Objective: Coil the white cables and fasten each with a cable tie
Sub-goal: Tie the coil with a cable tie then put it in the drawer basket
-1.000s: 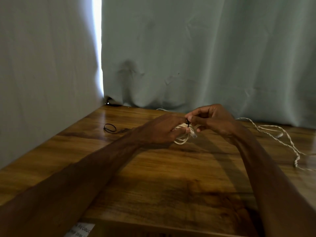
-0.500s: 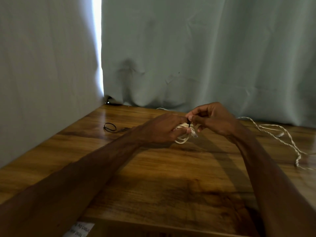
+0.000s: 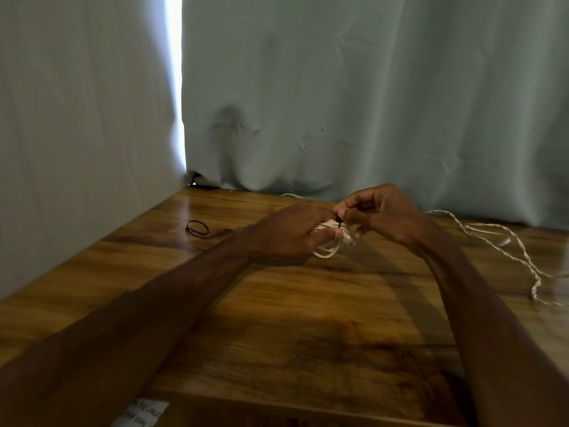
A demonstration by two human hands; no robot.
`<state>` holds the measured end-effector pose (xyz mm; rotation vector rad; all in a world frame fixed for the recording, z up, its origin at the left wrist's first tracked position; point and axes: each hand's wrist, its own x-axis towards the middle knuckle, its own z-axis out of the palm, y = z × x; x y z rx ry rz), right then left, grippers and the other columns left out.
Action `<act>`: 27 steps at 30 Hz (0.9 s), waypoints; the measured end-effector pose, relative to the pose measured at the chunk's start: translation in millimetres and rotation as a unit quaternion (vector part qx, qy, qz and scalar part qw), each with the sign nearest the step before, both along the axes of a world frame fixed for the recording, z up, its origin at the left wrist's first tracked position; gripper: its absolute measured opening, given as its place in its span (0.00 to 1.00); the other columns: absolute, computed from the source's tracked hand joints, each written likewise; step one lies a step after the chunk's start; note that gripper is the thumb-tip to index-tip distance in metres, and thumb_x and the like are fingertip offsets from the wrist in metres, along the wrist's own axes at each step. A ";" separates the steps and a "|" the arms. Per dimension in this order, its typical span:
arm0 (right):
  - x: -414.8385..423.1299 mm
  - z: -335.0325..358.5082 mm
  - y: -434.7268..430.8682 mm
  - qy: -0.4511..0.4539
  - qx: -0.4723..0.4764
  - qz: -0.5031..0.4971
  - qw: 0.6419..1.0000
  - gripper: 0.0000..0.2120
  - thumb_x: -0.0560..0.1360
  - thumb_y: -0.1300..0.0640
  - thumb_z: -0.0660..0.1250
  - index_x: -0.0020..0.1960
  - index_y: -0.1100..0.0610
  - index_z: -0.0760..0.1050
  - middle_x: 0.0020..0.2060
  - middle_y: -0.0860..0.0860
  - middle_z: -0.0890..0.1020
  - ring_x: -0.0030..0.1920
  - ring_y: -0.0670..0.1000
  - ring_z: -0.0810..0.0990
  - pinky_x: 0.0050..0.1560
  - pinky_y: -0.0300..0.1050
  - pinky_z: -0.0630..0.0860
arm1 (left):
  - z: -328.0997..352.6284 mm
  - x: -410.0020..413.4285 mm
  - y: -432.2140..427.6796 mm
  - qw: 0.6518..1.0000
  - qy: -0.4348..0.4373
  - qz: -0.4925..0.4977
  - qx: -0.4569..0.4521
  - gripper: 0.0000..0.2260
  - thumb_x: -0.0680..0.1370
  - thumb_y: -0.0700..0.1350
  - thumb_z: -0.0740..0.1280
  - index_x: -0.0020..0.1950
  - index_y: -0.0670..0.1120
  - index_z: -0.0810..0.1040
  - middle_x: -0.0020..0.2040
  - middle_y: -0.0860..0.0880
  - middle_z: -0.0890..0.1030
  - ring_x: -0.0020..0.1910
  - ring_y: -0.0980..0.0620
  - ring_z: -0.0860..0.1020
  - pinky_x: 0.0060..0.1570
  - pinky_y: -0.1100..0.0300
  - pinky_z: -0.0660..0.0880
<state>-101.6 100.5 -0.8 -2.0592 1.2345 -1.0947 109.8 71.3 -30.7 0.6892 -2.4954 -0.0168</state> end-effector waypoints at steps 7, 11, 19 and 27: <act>1.3 0.1 0.8 -0.013 -0.005 0.003 1.000 0.06 0.77 0.64 0.71 0.53 0.65 0.84 0.44 0.58 0.88 0.38 0.50 0.84 0.35 0.40 0.81 | 0.1 0.3 -0.4 1.000 0.000 -0.001 0.009 0.14 0.83 0.54 0.62 0.54 0.48 0.83 0.39 0.63 0.76 0.38 0.64 0.77 0.39 0.62 0.69; 1.0 -0.3 0.5 -0.011 -0.005 0.003 1.000 0.06 0.77 0.64 0.71 0.52 0.64 0.85 0.44 0.58 0.88 0.38 0.50 0.84 0.35 0.40 0.81 | -0.4 0.2 -3.0 1.000 -0.003 -0.002 0.008 0.15 0.83 0.55 0.62 0.56 0.48 0.84 0.42 0.57 0.81 0.39 0.61 0.78 0.40 0.59 0.74; 0.2 -0.5 -0.3 -0.001 -0.011 0.004 1.000 0.05 0.77 0.63 0.72 0.51 0.63 0.85 0.44 0.59 0.88 0.38 0.54 0.85 0.36 0.42 0.83 | 1.3 0.5 -0.9 1.000 0.001 -0.012 0.008 0.13 0.83 0.52 0.63 0.56 0.47 0.84 0.40 0.60 0.79 0.38 0.63 0.77 0.39 0.65 0.69; -0.4 0.0 0.5 -0.001 -0.013 0.016 1.000 0.05 0.76 0.66 0.72 0.49 0.60 0.85 0.44 0.56 0.88 0.39 0.57 0.85 0.37 0.42 0.83 | 1.4 1.3 -0.2 1.000 -0.001 -0.013 0.013 0.11 0.83 0.50 0.64 0.54 0.47 0.83 0.39 0.61 0.77 0.38 0.63 0.77 0.39 0.66 0.69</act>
